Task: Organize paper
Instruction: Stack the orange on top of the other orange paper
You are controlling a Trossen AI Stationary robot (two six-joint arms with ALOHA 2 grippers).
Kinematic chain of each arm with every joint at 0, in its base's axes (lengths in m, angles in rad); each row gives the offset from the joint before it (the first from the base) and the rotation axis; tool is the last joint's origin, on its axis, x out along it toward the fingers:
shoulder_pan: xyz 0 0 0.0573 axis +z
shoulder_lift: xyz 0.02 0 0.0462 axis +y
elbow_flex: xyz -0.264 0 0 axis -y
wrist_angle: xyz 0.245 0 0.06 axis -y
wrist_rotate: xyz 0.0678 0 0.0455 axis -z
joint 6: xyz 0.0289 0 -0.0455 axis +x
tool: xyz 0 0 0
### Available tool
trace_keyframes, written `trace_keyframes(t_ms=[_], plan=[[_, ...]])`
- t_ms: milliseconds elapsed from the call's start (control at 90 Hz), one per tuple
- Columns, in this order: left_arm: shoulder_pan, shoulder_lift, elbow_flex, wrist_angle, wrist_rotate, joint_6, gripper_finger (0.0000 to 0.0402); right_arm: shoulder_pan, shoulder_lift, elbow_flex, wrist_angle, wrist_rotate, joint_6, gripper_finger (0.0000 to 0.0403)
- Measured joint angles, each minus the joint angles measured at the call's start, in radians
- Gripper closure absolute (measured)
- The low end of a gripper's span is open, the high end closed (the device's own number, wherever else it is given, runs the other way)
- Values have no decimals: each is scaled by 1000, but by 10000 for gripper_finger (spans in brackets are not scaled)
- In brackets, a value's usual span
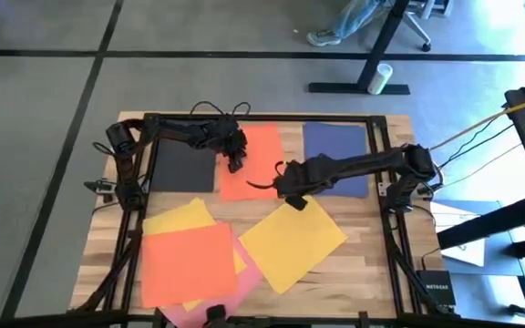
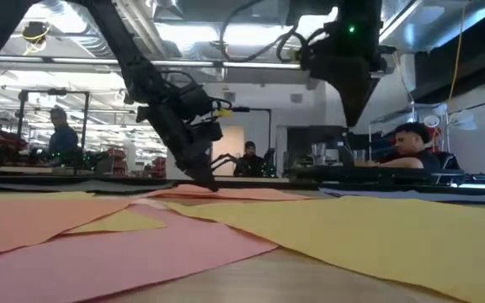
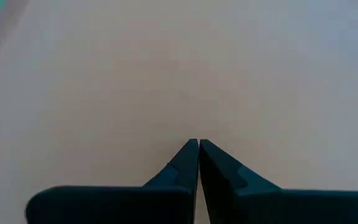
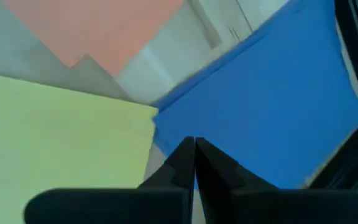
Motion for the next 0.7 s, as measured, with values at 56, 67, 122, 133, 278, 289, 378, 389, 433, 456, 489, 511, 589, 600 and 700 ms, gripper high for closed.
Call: trace_keyframes(t_ms=[56, 67, 122, 133, 278, 289, 378, 389, 433, 456, 489, 511, 589, 600, 700], plan=[[-1, 14, 21, -4, 13, 17, 402, 7, 0, 0, 11, 7, 12, 402], [-1, 17, 25, -6, 15, 20, 402, 9, 0, 0, 13, 8, 15, 402], [-1, 27, 47, -13, 38, 33, 402, 9, 0, 0, 18, 10, 21, 402], [-1, 31, 51, -13, 43, 35, 402, 9, 0, 0, 20, 10, 22, 402], [-1, 74, 103, -17, 88, 13, 402, 14, 0, 0, 30, 11, 32, 402], [-1, 78, 107, -17, 89, 9, 402, 14, 0, 0, 30, 11, 32, 402], [-1, 100, 127, -14, 98, -37, 402, 14, 0, 0, 30, 10, 50, 402], [-1, 102, 129, -14, 98, -41, 402, 14, 0, 0, 30, 10, 52, 402], [-1, 107, 135, -16, 100, -62, 402, 14, 0, 0, 30, 10, 60, 402], [-1, 107, 136, -15, 101, -67, 402, 14, 0, 0, 30, 10, 65, 402], [-1, 107, 137, -15, 100, -67, 402, 14, 0, 0, 30, 10, 69, 402], [-2, 107, 137, -15, 99, -67, 402, 14, 0, 0, 31, 10, 71, 402], [-2, 100, 135, -16, 99, -75, 402, 14, 0, 0, 33, 14, 73, 402], [-2, 99, 136, -16, 98, -76, 402, 14, 0, 0, 34, 17, 73, 402], [-2, 79, 134, -32, 83, -76, 402, 14, 0, 0, 66, 40, 72, 402]])
